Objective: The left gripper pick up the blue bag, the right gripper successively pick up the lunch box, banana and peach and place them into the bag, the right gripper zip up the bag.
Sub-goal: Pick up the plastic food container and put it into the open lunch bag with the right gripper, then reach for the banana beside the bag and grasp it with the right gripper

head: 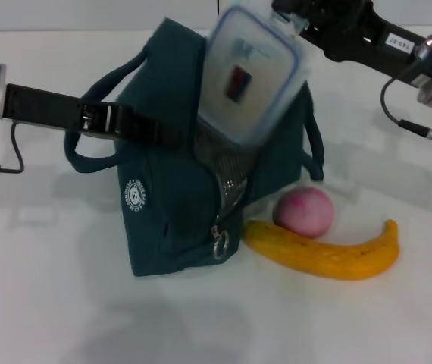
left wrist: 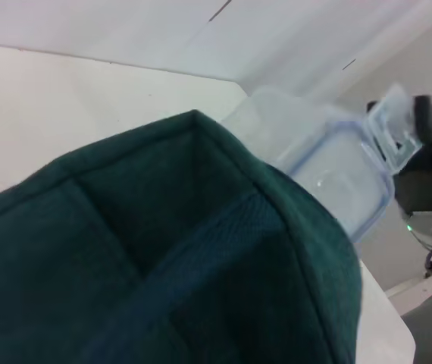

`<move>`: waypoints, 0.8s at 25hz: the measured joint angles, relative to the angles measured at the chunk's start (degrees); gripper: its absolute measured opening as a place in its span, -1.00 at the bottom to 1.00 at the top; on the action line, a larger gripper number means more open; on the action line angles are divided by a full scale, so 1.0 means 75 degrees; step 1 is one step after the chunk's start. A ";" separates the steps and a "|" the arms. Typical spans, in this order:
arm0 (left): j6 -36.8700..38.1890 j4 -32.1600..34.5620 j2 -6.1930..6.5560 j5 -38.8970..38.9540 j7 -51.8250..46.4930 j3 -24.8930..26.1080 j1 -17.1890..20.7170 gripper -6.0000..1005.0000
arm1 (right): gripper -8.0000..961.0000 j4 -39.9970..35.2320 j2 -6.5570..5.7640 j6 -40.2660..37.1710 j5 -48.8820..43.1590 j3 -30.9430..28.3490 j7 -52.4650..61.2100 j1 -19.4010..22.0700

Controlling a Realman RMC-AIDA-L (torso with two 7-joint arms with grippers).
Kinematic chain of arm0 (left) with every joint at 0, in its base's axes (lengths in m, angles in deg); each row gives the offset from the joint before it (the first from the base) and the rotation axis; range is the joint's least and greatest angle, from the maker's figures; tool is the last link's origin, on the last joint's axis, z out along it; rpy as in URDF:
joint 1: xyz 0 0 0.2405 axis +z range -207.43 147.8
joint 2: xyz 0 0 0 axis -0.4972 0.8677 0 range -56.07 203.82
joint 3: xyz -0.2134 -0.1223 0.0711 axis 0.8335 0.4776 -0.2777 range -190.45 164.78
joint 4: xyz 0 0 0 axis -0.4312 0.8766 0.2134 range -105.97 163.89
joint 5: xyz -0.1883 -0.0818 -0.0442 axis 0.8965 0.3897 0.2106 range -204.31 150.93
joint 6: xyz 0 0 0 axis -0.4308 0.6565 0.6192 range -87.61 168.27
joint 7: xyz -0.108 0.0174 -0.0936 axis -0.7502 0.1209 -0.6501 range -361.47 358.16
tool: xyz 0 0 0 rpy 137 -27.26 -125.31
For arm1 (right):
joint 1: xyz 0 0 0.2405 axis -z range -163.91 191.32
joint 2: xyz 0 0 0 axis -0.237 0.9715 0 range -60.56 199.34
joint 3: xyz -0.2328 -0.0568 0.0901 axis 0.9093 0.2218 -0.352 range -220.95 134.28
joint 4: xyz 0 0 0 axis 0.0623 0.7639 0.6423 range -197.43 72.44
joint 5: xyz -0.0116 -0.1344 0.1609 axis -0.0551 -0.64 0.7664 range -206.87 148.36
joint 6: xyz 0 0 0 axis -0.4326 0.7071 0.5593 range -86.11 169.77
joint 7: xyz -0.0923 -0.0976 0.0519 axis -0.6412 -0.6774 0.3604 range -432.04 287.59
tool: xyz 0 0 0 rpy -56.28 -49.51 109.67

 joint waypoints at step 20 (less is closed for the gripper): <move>-0.0181 -0.0262 0.0122 0.0000 0.0088 0.0087 0.0038 -0.91 | 0.06 -0.1704 -0.0601 -0.0430 -0.0688 0.0077 0.0002 0.0636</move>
